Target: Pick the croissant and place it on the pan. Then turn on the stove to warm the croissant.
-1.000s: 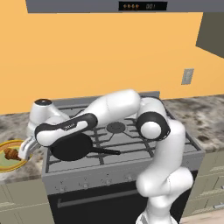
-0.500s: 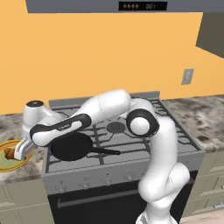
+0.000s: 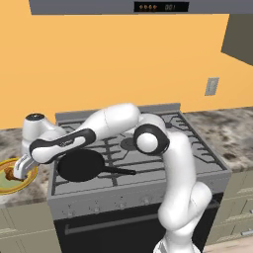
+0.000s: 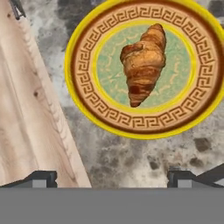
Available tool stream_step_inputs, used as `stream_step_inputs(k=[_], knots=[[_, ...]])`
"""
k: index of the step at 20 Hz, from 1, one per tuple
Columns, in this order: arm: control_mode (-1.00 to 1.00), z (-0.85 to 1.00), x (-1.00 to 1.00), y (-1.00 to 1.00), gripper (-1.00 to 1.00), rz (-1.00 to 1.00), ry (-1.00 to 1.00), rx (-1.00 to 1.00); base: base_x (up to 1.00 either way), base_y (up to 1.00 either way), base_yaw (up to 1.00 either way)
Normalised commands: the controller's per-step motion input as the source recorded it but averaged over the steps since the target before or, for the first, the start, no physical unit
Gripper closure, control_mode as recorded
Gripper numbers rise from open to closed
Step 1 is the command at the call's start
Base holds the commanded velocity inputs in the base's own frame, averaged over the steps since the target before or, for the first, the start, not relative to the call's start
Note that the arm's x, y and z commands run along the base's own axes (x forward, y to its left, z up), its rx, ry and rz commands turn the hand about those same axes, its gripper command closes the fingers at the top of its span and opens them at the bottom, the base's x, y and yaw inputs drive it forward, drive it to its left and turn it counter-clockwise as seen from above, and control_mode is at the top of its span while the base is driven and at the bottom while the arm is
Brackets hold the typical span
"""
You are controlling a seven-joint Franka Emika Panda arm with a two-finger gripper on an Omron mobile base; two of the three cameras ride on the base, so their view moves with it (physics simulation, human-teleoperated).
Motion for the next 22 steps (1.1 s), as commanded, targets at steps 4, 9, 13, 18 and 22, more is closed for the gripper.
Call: stream_step_inputs(k=[4, 9, 13, 18, 22], knots=[[-1.0, -0.28, 0.15, 0.16, -1.0, 0.01, 0.0, 0.0, 0.0, 0.0, 0.0], [-1.0, -0.28, 0.15, 0.25, -1.0, 0.01, 0.0, 0.0, 0.0, 0.0, 0.0], [-1.0, -0.2, 0.18, 0.22, -1.0, 0.0, 0.0, 0.0, 0.0, 0.0, 0.0], [-1.0, -0.12, 0.23, 0.16, -1.0, 0.0, 0.0, 0.0, 0.0, 0.0, 0.0], [-1.0, -0.12, 0.23, 0.2, -1.0, 0.0, 0.0, -0.02, 0.0, 0.0, 0.0]])
